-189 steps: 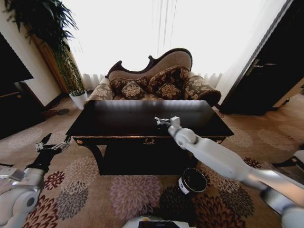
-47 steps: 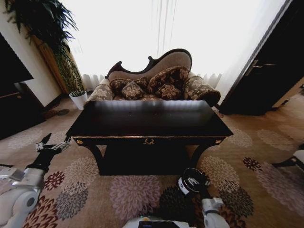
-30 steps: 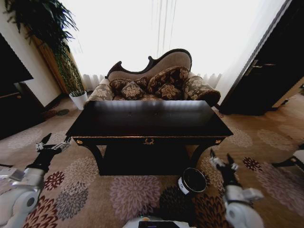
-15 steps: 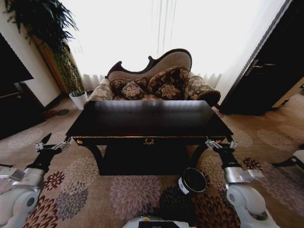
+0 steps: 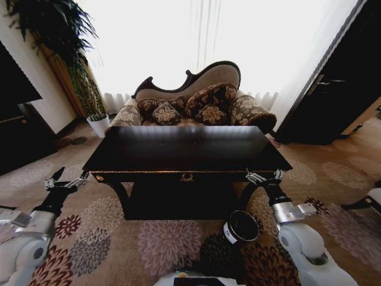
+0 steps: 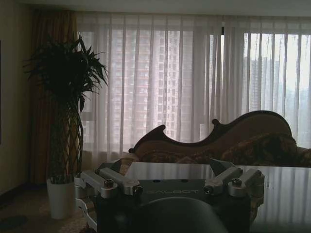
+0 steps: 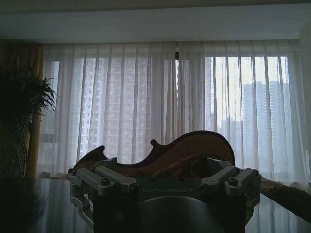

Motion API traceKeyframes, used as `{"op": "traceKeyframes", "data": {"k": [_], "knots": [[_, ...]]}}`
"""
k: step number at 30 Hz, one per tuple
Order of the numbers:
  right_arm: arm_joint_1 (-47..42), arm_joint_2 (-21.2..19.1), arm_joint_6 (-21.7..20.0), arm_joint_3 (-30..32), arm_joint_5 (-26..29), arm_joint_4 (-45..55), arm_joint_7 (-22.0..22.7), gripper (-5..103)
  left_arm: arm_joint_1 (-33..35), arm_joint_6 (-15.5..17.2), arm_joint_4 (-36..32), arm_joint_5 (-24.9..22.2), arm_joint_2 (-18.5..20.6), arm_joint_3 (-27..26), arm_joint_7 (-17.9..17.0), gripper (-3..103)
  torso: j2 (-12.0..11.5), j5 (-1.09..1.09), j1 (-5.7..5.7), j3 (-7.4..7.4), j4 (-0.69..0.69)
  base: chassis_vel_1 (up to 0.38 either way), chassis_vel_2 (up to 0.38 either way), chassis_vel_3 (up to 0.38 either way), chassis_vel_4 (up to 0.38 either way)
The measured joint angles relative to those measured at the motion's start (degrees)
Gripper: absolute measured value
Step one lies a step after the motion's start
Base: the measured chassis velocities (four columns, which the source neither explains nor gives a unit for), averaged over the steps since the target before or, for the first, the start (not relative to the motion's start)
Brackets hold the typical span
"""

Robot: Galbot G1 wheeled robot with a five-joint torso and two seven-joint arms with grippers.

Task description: Move to the front of the table and place the trash on the table into the trash bin.

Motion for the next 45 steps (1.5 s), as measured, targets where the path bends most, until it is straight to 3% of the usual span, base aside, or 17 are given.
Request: {"op": "traceKeyframes", "data": {"k": [28, 45], "knots": [[-0.1, 0.2, 0.0, 0.1, 0.1, 0.0, 0.1, 100, 0.0, 0.0, 0.0, 0.0, 0.0, 0.0, 0.0, 100, 0.0, 0.00, 0.00, 0.00, 0.00, 0.000, 0.000, 0.000, 0.000], [-0.1, 0.2, 0.1, 0.1, 0.1, -0.1, 0.1, 100, 0.0, 0.0, 0.0, 0.0, 0.0, 0.0, 0.0, 100, 0.0, 0.00, -0.02, -0.01, 0.00, 0.095, -0.096, -0.099, 0.105]]}}
